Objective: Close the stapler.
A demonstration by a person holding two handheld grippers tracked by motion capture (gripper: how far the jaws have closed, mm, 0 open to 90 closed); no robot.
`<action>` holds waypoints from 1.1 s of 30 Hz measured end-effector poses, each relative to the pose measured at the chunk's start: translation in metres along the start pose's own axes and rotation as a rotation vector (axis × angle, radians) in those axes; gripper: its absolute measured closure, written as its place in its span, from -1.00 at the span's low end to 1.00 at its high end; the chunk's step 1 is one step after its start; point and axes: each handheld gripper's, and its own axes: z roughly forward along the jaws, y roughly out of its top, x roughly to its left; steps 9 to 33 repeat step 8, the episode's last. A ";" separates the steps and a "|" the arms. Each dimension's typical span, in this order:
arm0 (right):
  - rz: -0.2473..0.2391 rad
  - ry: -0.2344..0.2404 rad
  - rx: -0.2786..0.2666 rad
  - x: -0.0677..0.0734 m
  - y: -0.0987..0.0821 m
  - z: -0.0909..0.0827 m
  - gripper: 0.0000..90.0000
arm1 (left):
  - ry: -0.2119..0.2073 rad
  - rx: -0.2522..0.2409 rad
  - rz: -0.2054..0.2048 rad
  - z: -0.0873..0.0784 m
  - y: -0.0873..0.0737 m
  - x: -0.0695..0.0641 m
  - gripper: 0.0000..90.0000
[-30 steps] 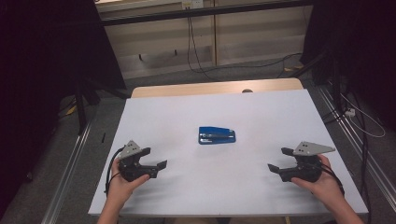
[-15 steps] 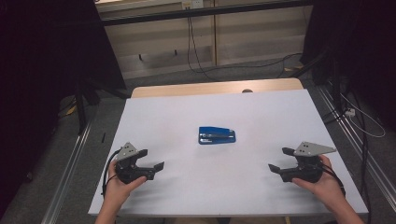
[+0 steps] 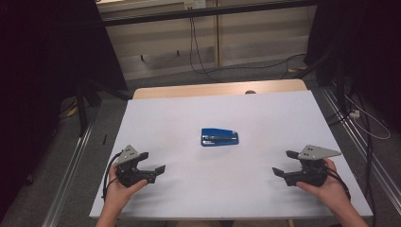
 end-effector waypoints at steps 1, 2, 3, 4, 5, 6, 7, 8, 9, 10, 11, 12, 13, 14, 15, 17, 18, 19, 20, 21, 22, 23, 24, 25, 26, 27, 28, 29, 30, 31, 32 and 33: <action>0.002 0.002 -0.001 0.000 0.000 0.000 -0.63 | 0.003 0.000 0.001 0.000 0.000 0.000 -0.77; 0.001 0.002 -0.001 0.000 0.000 0.000 -0.63 | 0.001 -0.001 -0.001 0.000 0.000 0.001 -0.77; -0.001 0.000 -0.001 0.000 0.000 0.001 -0.63 | 0.001 -0.001 -0.001 0.000 0.000 0.001 -0.77; -0.001 0.001 0.001 0.000 0.000 0.001 -0.63 | 0.001 -0.001 0.000 0.000 0.000 0.001 -0.77; -0.003 0.001 0.002 0.001 0.000 0.001 -0.63 | 0.000 0.000 -0.001 0.000 0.000 0.000 -0.77; -0.005 0.000 0.006 0.001 0.000 0.002 -0.63 | -0.002 0.001 0.001 0.001 0.000 0.000 -0.77; -0.008 0.001 0.006 0.001 0.000 0.002 -0.63 | -0.002 0.001 0.001 0.001 0.000 0.000 -0.77; -0.008 0.002 0.006 0.001 0.000 0.002 -0.63 | -0.004 0.003 0.004 0.001 0.000 0.000 -0.77; -0.008 0.002 0.006 0.001 0.000 0.002 -0.63 | -0.004 0.003 0.004 0.001 0.000 0.000 -0.77; -0.008 0.002 0.006 0.001 0.000 0.002 -0.63 | -0.004 0.003 0.004 0.001 0.000 0.000 -0.77; -0.008 0.002 0.006 0.001 0.000 0.002 -0.63 | -0.004 0.003 0.004 0.001 0.000 0.000 -0.77; -0.008 0.002 0.006 0.001 0.000 0.002 -0.63 | -0.004 0.003 0.004 0.001 0.000 0.000 -0.77; -0.008 0.002 0.006 0.001 0.000 0.002 -0.63 | -0.004 0.003 0.004 0.001 0.000 0.000 -0.77; -0.008 0.002 0.006 0.001 0.000 0.002 -0.63 | -0.004 0.003 0.004 0.001 0.000 0.000 -0.77; -0.008 0.002 0.006 0.001 0.000 0.002 -0.63 | -0.004 0.003 0.004 0.001 0.000 0.000 -0.77; -0.008 0.002 0.006 0.001 0.000 0.002 -0.63 | -0.004 0.003 0.004 0.001 0.000 0.000 -0.77; -0.008 0.002 0.006 0.001 0.000 0.002 -0.63 | -0.004 0.003 0.004 0.001 0.000 0.000 -0.77; -0.008 0.002 0.006 0.001 0.000 0.002 -0.63 | -0.004 0.003 0.004 0.001 0.000 0.000 -0.77; -0.008 0.002 0.006 0.001 0.000 0.002 -0.63 | -0.004 0.003 0.004 0.001 0.000 0.000 -0.77; -0.008 0.002 0.006 0.001 0.000 0.002 -0.63 | -0.004 0.003 0.004 0.001 0.000 0.000 -0.77; -0.008 0.002 0.006 0.001 0.000 0.002 -0.63 | -0.004 0.003 0.004 0.001 0.000 0.000 -0.77; -0.008 0.002 0.006 0.001 0.000 0.002 -0.63 | -0.004 0.003 0.004 0.001 0.000 0.000 -0.77; -0.008 0.002 0.006 0.001 0.000 0.002 -0.63 | -0.004 0.003 0.004 0.001 0.000 0.000 -0.77; -0.008 0.002 0.006 0.001 0.000 0.002 -0.63 | -0.004 0.003 0.004 0.001 0.000 0.000 -0.77; -0.008 0.002 0.006 0.001 0.000 0.002 -0.63 | -0.004 0.003 0.004 0.001 0.000 0.000 -0.77; -0.008 0.002 0.006 0.001 0.000 0.002 -0.63 | -0.004 0.003 0.004 0.001 0.000 0.000 -0.77; -0.008 0.002 0.006 0.001 0.000 0.002 -0.63 | -0.004 0.003 0.004 0.001 0.000 0.000 -0.77; -0.008 0.002 0.006 0.001 0.000 0.002 -0.63 | -0.004 0.003 0.004 0.001 0.000 0.000 -0.77; -0.008 0.002 0.006 0.001 0.000 0.002 -0.63 | -0.004 0.003 0.004 0.001 0.000 0.000 -0.77; -0.008 0.002 0.006 0.001 0.000 0.002 -0.63 | -0.004 0.003 0.004 0.001 0.000 0.000 -0.77; -0.008 0.002 0.006 0.001 0.000 0.002 -0.63 | -0.004 0.003 0.004 0.001 0.000 0.000 -0.77; -0.008 0.002 0.006 0.001 0.000 0.002 -0.63 | -0.004 0.003 0.004 0.001 0.000 0.000 -0.77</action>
